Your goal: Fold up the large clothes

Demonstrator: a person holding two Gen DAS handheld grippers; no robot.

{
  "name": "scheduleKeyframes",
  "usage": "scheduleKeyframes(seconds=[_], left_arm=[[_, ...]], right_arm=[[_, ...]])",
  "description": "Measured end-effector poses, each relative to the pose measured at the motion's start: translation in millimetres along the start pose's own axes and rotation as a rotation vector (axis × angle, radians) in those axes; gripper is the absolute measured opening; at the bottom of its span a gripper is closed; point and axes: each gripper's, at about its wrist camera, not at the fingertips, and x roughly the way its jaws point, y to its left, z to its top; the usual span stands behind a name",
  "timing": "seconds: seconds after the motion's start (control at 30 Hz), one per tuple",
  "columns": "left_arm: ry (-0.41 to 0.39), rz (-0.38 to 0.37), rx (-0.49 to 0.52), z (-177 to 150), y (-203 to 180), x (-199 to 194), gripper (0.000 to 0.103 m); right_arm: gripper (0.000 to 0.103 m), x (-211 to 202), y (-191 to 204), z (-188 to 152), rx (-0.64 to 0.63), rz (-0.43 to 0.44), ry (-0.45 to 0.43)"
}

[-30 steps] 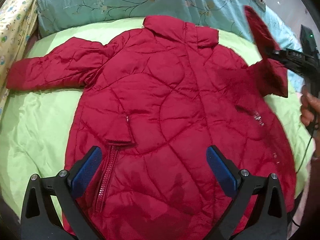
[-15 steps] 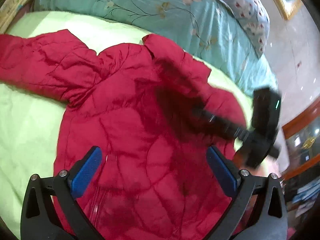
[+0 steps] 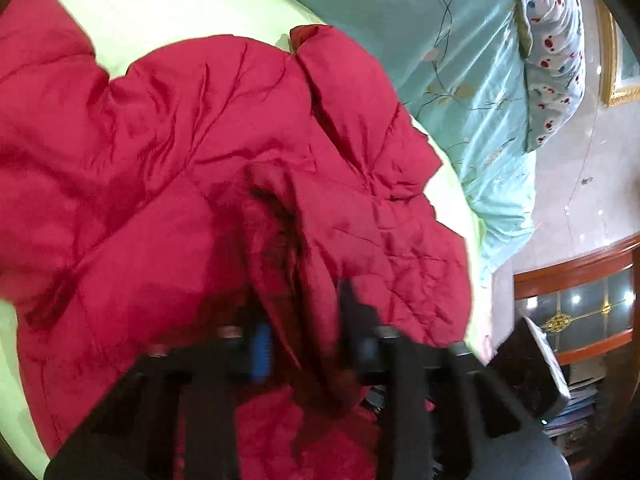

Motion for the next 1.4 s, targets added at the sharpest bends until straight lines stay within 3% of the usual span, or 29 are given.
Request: scheduleKeyframes(seconds=[0.2,0.37,0.47,0.57,0.67,0.8,1.1,1.13,1.2,1.3,1.4], left_arm=[[-0.063,0.052,0.058,8,4,-17,0.011],[-0.118,0.303,0.227,7,-8,-20,0.011],[-0.142,0.435,0.343,-6,-19,-12,0.012],[-0.169,0.553,0.443,-19,-29,-5,0.012],[-0.191,0.616,0.49,-26,-33,-2,0.017],[-0.249,0.566,0.421,-27,-34,-29,0.023],[-0.455,0.418,0.351,-48,-60,-85,0.023],[-0.429,0.366,0.365,-48,-64,-82,0.023],[-0.366,0.35,0.394,-47,-70,-64,0.023],[-0.301,0.42,0.472,-49,-78,-25,0.023],[-0.227,0.493,0.443,-43,-64,8,0.023]], right_arm=[[0.028,-14,-13,-17,0.052,-0.011,0.037],[0.028,-70,-50,-31,0.164,-0.078,-0.072],[0.036,-100,-88,-32,0.268,-0.169,-0.155],[0.038,-106,-119,-33,0.336,-0.219,-0.146],[0.035,-97,-135,-35,0.356,-0.259,-0.107],[0.036,-71,-146,-42,0.39,-0.27,-0.023],[0.036,-57,-144,-47,0.353,-0.312,-0.02],[0.036,-56,-143,-48,0.351,-0.316,-0.022],[0.037,-55,-142,-50,0.342,-0.327,-0.023],[0.038,-55,-141,-50,0.331,-0.335,-0.028],[0.039,-55,-141,-52,0.327,-0.326,-0.037]])
